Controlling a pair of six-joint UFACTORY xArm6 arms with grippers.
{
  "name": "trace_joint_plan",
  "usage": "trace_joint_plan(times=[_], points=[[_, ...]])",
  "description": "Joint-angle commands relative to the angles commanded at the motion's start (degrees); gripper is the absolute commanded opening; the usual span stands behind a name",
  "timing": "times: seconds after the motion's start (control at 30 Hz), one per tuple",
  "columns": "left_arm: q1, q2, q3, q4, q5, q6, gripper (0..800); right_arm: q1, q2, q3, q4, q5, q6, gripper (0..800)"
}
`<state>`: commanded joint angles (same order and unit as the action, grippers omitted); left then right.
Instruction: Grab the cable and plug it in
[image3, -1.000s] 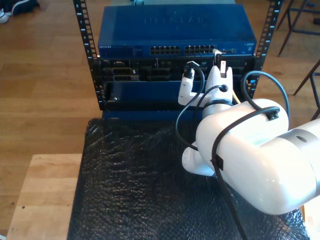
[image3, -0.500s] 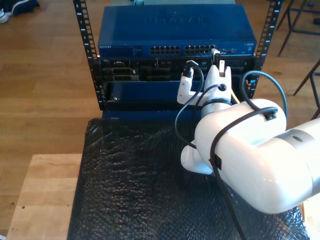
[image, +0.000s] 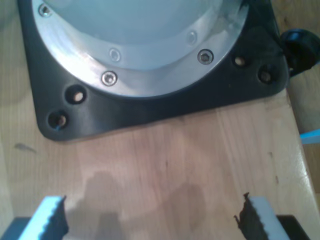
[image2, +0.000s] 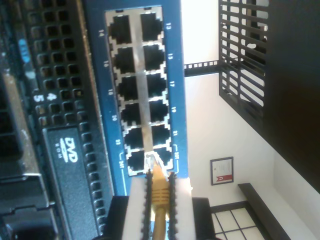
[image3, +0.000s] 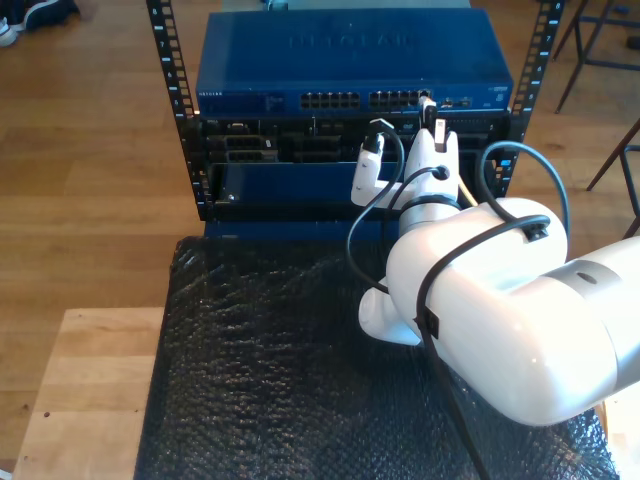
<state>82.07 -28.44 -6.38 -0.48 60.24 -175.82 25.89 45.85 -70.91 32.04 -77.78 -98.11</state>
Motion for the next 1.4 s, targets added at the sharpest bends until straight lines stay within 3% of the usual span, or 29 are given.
trace_joint_plan(times=[1.4], points=[[0.00,0.00,0.00,0.00,0.00,0.00,800,1.58,0.09,1.23,0.26,-2.99,1.05,0]])
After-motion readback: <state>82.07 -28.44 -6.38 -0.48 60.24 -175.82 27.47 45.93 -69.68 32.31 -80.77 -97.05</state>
